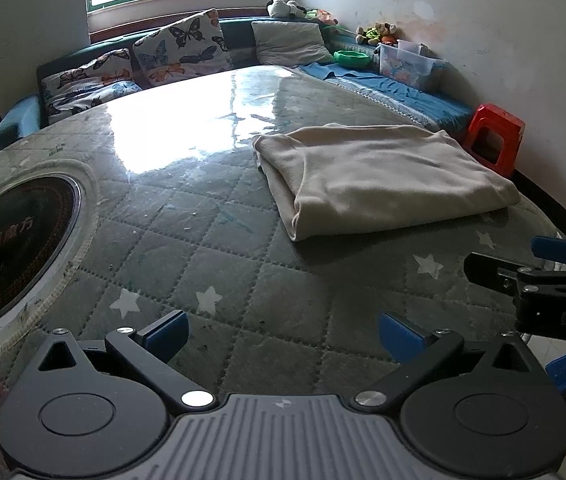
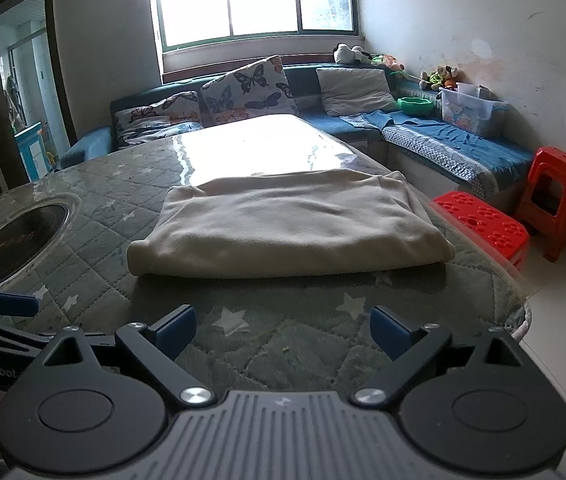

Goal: Fold clothes

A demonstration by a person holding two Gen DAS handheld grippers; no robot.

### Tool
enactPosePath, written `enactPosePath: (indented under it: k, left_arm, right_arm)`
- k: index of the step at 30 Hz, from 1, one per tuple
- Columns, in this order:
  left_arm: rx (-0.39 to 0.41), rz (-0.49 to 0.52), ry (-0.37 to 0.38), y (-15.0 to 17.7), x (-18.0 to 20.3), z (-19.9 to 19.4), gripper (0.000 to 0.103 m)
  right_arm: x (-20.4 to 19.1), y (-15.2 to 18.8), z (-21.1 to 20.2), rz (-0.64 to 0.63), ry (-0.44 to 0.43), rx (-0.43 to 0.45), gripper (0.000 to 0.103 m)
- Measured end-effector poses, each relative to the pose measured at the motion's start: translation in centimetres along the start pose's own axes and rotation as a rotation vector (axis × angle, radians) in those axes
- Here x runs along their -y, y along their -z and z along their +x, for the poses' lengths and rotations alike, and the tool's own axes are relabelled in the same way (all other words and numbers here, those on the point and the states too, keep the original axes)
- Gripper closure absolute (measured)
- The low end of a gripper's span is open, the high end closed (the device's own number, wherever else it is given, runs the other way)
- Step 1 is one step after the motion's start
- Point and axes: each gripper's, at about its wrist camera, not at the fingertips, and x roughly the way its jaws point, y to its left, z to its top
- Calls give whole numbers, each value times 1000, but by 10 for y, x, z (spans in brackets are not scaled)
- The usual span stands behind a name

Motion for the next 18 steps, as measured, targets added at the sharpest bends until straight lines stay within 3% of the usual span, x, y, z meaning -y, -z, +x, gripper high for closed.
enactPosePath:
  k: [18]
  left_arm:
    - [-5,23,7,-1,9,0,0]
  right_arm:
    - [7,1,0,21,11,-3,7]
